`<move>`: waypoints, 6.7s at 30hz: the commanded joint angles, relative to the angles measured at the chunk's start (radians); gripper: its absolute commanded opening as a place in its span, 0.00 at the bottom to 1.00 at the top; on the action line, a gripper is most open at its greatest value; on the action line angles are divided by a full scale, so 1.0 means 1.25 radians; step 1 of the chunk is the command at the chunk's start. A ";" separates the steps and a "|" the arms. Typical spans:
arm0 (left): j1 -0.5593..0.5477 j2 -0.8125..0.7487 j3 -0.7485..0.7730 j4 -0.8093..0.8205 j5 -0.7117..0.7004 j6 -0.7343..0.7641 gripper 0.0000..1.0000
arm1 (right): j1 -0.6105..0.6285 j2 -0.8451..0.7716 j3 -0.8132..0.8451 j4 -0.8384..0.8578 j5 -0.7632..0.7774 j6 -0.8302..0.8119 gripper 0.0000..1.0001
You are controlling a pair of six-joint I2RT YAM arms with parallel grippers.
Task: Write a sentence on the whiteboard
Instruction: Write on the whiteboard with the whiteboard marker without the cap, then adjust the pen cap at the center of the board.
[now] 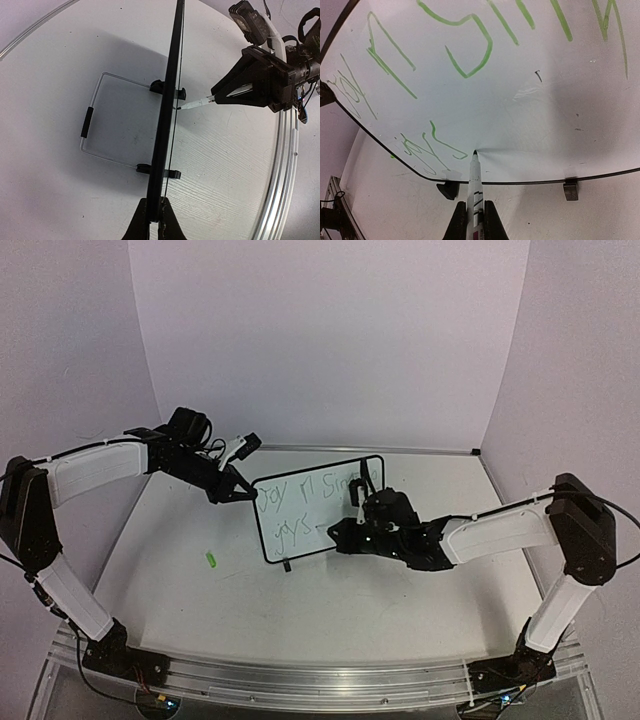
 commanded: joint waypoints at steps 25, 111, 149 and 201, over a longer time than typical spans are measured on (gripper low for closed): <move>-0.007 0.031 0.005 -0.038 -0.092 0.020 0.03 | -0.006 -0.089 -0.012 0.002 0.004 -0.055 0.00; 0.011 -0.091 -0.537 0.414 -0.327 -0.985 0.90 | -0.085 -0.426 -0.057 -0.195 0.095 -0.122 0.00; -0.033 0.015 -0.355 0.477 -0.305 -0.964 0.91 | -0.085 -0.395 -0.024 -0.196 0.092 -0.122 0.00; -0.020 -0.154 -0.343 0.105 -0.412 -0.816 0.94 | -0.085 -0.429 -0.076 -0.177 0.089 -0.094 0.00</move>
